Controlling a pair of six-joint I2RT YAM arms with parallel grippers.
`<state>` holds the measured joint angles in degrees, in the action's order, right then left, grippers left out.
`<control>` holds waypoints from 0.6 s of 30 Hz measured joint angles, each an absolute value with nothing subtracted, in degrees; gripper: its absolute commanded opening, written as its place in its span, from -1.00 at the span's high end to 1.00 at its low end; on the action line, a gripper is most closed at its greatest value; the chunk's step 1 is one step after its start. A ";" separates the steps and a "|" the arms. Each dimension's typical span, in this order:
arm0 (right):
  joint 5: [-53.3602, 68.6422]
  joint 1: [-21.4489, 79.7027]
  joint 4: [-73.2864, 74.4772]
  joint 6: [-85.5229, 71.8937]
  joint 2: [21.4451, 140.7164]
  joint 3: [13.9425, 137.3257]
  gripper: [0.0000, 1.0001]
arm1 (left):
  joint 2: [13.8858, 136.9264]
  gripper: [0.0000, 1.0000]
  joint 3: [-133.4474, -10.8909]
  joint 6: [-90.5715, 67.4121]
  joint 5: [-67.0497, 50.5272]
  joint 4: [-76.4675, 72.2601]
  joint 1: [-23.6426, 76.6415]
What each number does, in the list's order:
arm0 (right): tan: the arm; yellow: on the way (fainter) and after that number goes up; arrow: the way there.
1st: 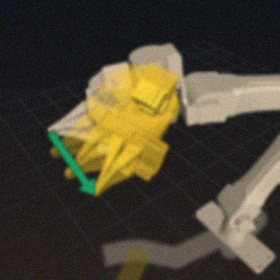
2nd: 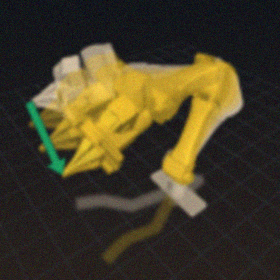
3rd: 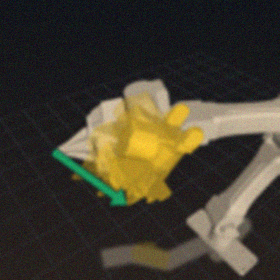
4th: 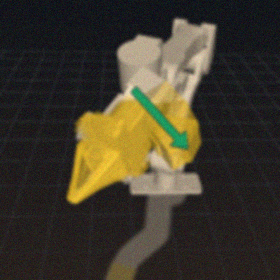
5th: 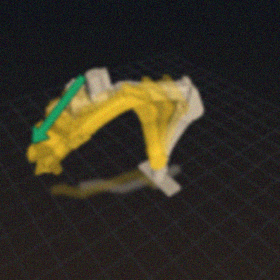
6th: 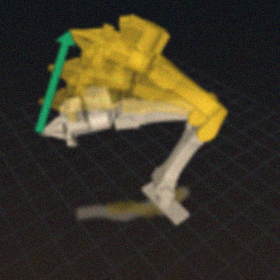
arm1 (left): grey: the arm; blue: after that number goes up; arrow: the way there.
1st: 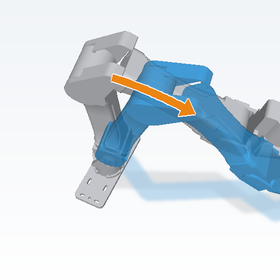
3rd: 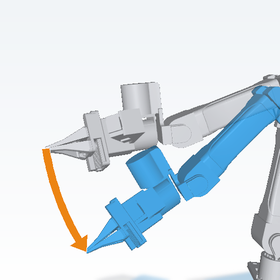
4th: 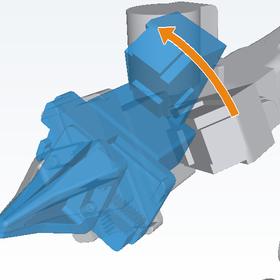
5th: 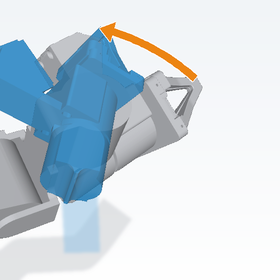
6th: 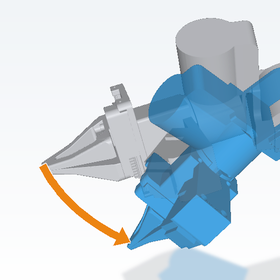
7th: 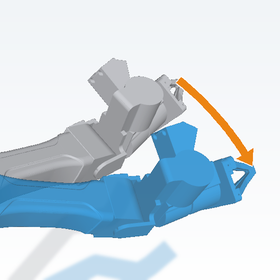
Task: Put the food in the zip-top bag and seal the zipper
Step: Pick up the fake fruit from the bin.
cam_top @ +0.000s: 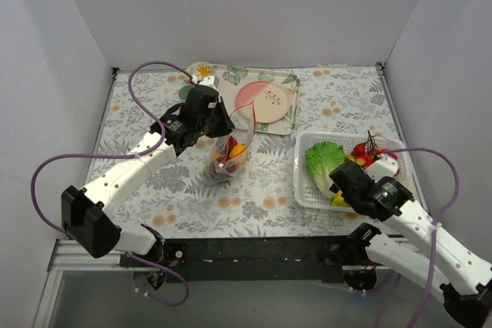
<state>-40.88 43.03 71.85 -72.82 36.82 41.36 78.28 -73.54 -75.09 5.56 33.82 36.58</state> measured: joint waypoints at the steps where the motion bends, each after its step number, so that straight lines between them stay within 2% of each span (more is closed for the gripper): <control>1: -41.08 42.50 70.89 -71.88 38.70 41.45 -0.97 | 78.28 1.00 -73.54 -74.91 5.48 33.82 36.58; 3: -39.18 35.27 65.06 -64.53 43.05 41.71 -0.96 | 78.28 1.00 -73.54 -74.67 5.32 33.85 36.58; 7: -28.58 12.10 50.63 -49.34 47.53 41.87 -0.89 | 78.35 1.00 -73.54 -74.26 5.04 33.78 36.58; 9: -25.56 4.29 46.44 -44.34 49.95 42.83 -0.89 | 78.46 1.00 -73.54 -74.06 4.73 33.78 36.58; 13: -21.56 0.99 40.66 -36.56 57.43 49.98 -0.86 | 78.54 1.00 -73.54 -73.78 4.43 33.76 36.58; 18: -22.02 0.84 35.81 -32.29 60.90 55.77 -0.83 | 78.56 1.00 -73.54 -73.67 4.43 33.76 36.58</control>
